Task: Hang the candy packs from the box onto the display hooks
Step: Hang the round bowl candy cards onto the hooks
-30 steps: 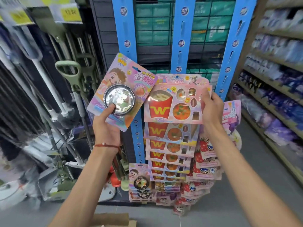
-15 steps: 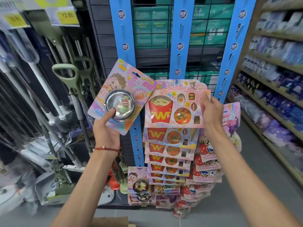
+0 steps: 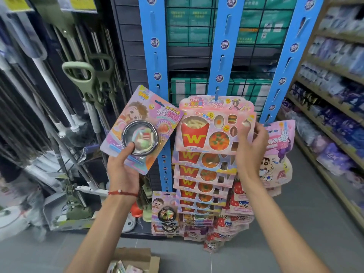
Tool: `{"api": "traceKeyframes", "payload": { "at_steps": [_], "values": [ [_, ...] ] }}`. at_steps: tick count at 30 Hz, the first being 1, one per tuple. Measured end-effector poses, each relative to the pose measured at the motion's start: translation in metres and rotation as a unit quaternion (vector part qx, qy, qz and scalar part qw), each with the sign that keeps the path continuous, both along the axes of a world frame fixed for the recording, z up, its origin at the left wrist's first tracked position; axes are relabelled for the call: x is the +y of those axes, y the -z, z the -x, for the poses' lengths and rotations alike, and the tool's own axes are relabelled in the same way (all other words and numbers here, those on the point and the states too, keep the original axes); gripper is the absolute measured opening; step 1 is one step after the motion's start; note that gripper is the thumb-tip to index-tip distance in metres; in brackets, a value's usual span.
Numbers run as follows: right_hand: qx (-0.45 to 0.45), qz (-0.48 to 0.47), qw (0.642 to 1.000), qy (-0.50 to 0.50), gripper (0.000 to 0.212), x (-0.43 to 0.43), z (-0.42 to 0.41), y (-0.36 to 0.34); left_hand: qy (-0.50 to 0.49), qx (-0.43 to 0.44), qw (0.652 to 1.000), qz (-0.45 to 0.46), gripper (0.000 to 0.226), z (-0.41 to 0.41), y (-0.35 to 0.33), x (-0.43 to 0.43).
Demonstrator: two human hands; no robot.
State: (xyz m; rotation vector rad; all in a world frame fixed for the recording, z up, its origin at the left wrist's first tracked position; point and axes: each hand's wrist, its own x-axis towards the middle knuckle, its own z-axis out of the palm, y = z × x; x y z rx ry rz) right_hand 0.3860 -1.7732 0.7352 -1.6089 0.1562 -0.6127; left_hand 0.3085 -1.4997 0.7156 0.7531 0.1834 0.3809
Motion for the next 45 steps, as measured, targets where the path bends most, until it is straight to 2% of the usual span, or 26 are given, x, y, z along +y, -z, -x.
{"api": "traceKeyframes", "payload": {
  "at_steps": [5,8,15,17,19,20,22,25,27,29,32,37,39,42,45],
  "values": [
    [0.038,0.046,0.998,0.035,0.064,0.021,0.029,0.030,0.000,0.038,0.999,0.024,0.058,0.017,0.038,0.018],
    [0.065,0.032,0.997,0.039,0.073,0.034,0.050,0.050,0.005,0.044,0.998,0.036,0.068,0.024,0.064,0.036],
    [0.156,0.004,0.986,0.052,0.062,0.086,0.098,0.107,0.093,0.122,0.987,0.040,0.070,0.049,0.133,0.077],
    [0.189,-0.006,0.981,0.037,0.058,0.104,0.108,0.131,0.083,0.143,0.986,0.026,0.086,0.058,0.145,0.083],
    [0.232,-0.003,0.973,0.017,0.053,0.120,0.116,0.155,0.049,0.223,0.973,0.029,0.117,0.064,0.164,0.087],
    [0.254,-0.001,0.967,0.002,0.051,0.127,0.121,0.165,0.042,0.247,0.967,0.041,0.123,0.067,0.174,0.088],
    [0.294,-0.005,0.955,-0.036,0.044,0.136,0.128,0.182,0.042,0.250,0.967,0.032,0.106,0.075,0.190,0.087],
    [0.343,-0.033,0.934,-0.094,0.025,0.146,0.136,0.204,0.033,0.294,0.955,-0.016,0.055,0.085,0.214,0.082],
    [0.367,-0.036,0.922,-0.116,0.020,0.152,0.138,0.218,0.033,0.330,0.942,-0.058,0.039,0.088,0.228,0.081],
    [0.385,-0.039,0.913,-0.132,0.024,0.156,0.139,0.233,0.049,0.347,0.934,-0.062,0.038,0.087,0.242,0.078],
    [0.410,-0.058,0.898,-0.146,0.023,0.160,0.139,0.252,0.048,0.367,0.927,-0.057,0.051,0.081,0.259,0.075],
    [0.428,-0.080,0.888,-0.148,0.024,0.159,0.135,0.266,0.063,0.343,0.937,-0.012,0.046,0.060,0.271,0.063],
    [0.431,-0.097,0.886,-0.142,0.021,0.157,0.134,0.263,0.065,0.348,0.935,-0.002,0.049,0.057,0.276,0.055],
    [0.427,-0.121,0.886,-0.133,0.012,0.153,0.132,0.257,0.074,0.349,0.934,0.018,0.041,0.059,0.279,0.042],
    [0.424,-0.145,0.885,-0.127,0.010,0.152,0.129,0.252,0.073,0.342,0.936,0.037,0.046,0.059,0.279,0.030]
  ]
}}
